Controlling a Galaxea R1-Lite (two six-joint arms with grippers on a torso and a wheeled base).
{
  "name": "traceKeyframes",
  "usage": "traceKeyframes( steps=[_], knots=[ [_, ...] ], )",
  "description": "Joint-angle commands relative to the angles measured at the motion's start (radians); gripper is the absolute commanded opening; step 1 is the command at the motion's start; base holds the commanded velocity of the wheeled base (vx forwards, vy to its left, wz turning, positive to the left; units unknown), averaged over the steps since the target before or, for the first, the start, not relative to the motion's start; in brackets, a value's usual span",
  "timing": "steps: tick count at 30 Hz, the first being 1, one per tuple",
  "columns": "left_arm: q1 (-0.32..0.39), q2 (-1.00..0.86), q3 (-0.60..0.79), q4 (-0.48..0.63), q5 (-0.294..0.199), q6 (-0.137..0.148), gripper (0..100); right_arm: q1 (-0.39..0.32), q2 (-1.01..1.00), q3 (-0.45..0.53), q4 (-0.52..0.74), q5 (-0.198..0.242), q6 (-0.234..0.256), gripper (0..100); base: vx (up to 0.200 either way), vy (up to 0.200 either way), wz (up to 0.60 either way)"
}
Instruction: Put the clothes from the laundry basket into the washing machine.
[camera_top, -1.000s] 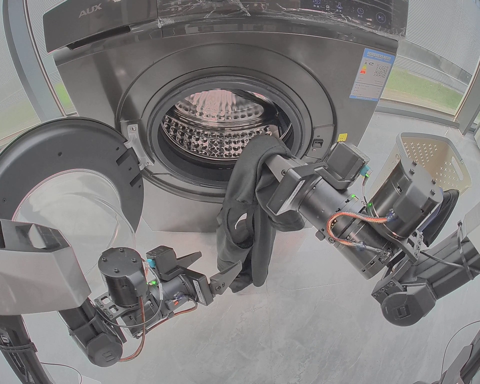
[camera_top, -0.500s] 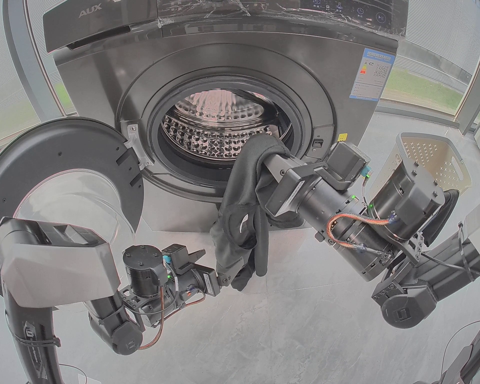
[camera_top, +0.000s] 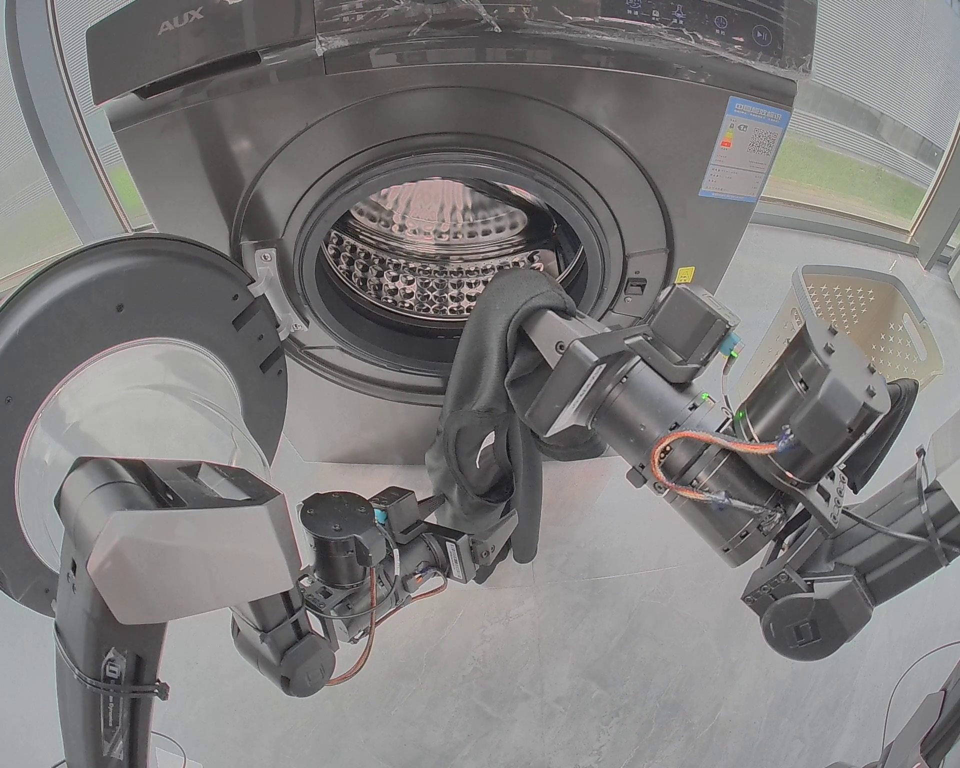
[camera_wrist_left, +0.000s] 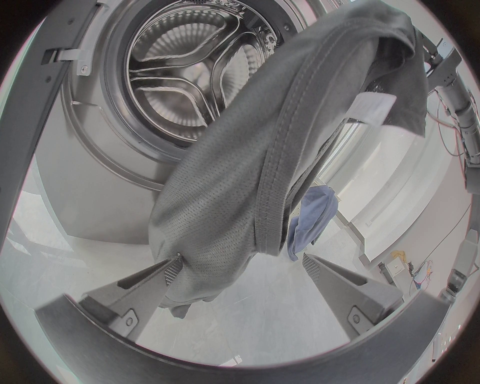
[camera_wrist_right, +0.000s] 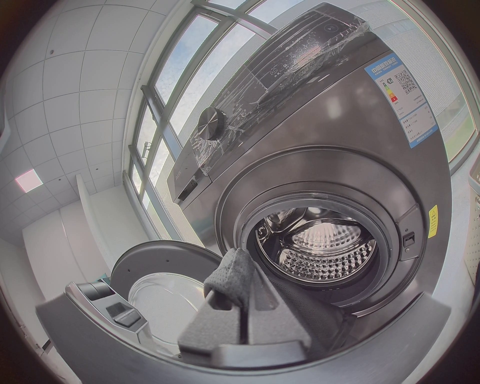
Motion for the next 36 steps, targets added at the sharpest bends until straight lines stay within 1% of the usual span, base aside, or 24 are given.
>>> traceKeyframes(
  steps=[1,6,8,9,11,12,15,17,19,22,26,28,30,31,32,34,36],
  knots=[
    [0.002,0.074,-0.073,0.000,0.007,0.001,100,0.007,-0.001,0.001,-0.003,-0.001,0.000,0,0.000,0.000,0.00],
    [0.008,0.104,-0.126,0.001,0.014,0.001,100,0.015,-0.001,0.000,-0.003,-0.001,0.000,0,0.000,0.000,0.00],
    [0.011,0.116,-0.149,0.001,0.033,0.007,100,0.015,-0.001,0.001,-0.004,-0.001,0.000,0,0.000,0.000,0.00],
    [0.013,0.122,-0.163,0.001,0.045,0.009,0,0.015,-0.001,0.001,-0.004,-0.001,0.000,0,0.000,0.000,0.00],
    [0.014,0.125,-0.176,0.001,0.056,0.011,0,0.015,-0.003,0.001,-0.004,-0.001,0.000,0,0.000,0.000,0.00],
    [0.016,0.136,-0.209,0.001,0.073,0.009,0,0.013,-0.003,0.001,-0.004,-0.001,0.000,0,0.000,0.000,0.00],
    [0.017,0.142,-0.252,0.001,0.108,0.009,0,0.007,-0.006,0.010,-0.004,-0.001,0.000,0,0.000,0.000,0.00],
    [0.025,0.131,-0.257,0.000,0.125,0.009,0,-0.003,-0.015,0.020,-0.003,-0.003,0.000,0,0.000,0.000,0.00],
    [0.036,0.107,-0.237,-0.002,0.128,0.009,0,-0.016,-0.026,0.027,0.004,-0.003,0.000,0,0.000,0.000,0.00],
    [0.040,0.021,-0.153,-0.002,0.126,0.011,0,-0.066,-0.030,0.030,0.010,-0.003,0.002,0,0.000,0.000,0.00],
    [0.045,-0.157,0.041,-0.002,0.119,0.017,0,-0.131,-0.044,0.067,0.005,-0.001,0.005,0,0.000,0.000,0.00],
    [0.047,-0.258,0.128,-0.002,0.114,0.012,0,-0.146,-0.052,0.107,-0.001,-0.001,0.010,0,0.000,0.000,0.00],
    [0.047,-0.346,0.202,0.000,0.111,0.015,0,-0.157,-0.055,0.148,-0.004,-0.001,0.023,0,0.000,0.000,0.00],
    [0.047,-0.346,0.202,0.000,0.111,0.015,0,-0.157,-0.055,0.148,-0.004,-0.001,0.023,0,0.000,0.000,0.00],
    [0.047,-0.409,0.262,0.000,0.103,0.023,0,-0.163,-0.070,0.187,-0.001,-0.003,0.037,0,0.000,0.000,0.00],
    [0.048,-0.458,0.302,0.000,0.093,0.040,0,-0.177,-0.078,0.208,-0.003,-0.005,0.040,0,0.000,0.000,0.00],
    [0.048,-0.496,0.323,0.000,0.090,0.046,0,-0.206,-0.078,0.213,-0.001,-0.014,0.039,0,0.000,0.000,0.00]
  ],
)
